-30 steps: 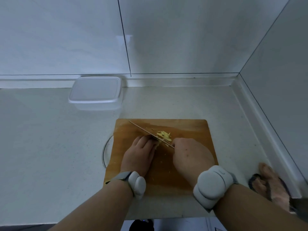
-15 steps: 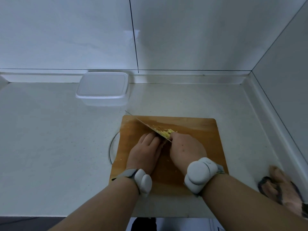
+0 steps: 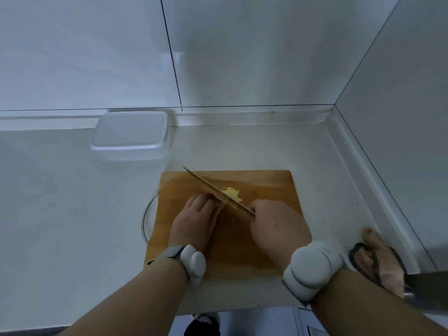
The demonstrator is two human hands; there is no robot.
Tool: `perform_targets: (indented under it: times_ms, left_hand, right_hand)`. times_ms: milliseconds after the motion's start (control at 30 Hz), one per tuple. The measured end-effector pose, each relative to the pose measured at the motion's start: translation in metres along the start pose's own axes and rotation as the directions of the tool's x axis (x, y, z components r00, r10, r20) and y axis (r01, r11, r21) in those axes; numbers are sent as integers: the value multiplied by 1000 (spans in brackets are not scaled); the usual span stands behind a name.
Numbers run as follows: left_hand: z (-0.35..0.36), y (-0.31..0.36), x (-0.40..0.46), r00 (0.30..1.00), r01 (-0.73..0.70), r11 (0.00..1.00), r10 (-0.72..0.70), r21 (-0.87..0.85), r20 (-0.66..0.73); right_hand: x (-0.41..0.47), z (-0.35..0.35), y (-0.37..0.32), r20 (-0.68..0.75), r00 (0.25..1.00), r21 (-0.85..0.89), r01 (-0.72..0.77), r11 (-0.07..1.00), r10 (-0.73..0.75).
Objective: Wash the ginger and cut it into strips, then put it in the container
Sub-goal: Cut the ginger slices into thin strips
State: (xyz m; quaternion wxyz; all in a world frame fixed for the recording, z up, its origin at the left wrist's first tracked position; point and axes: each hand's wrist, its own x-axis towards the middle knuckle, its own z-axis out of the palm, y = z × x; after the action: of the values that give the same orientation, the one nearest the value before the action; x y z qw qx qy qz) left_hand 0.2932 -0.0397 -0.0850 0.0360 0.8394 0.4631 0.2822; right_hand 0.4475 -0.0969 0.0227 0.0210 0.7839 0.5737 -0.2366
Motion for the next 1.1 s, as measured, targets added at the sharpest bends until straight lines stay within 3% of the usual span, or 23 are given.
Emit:
perform_targets:
  times_ms: [433, 1100]
  left_hand:
    - [2, -1, 0, 999, -6, 1000, 6, 1, -38]
    - [4, -2, -1, 999, 7, 1000, -8, -25, -38]
  right_hand:
    - [3, -3, -9, 82, 997, -75, 14, 997, -8]
    - [40, 16, -25, 37, 994, -61, 100, 993, -98]
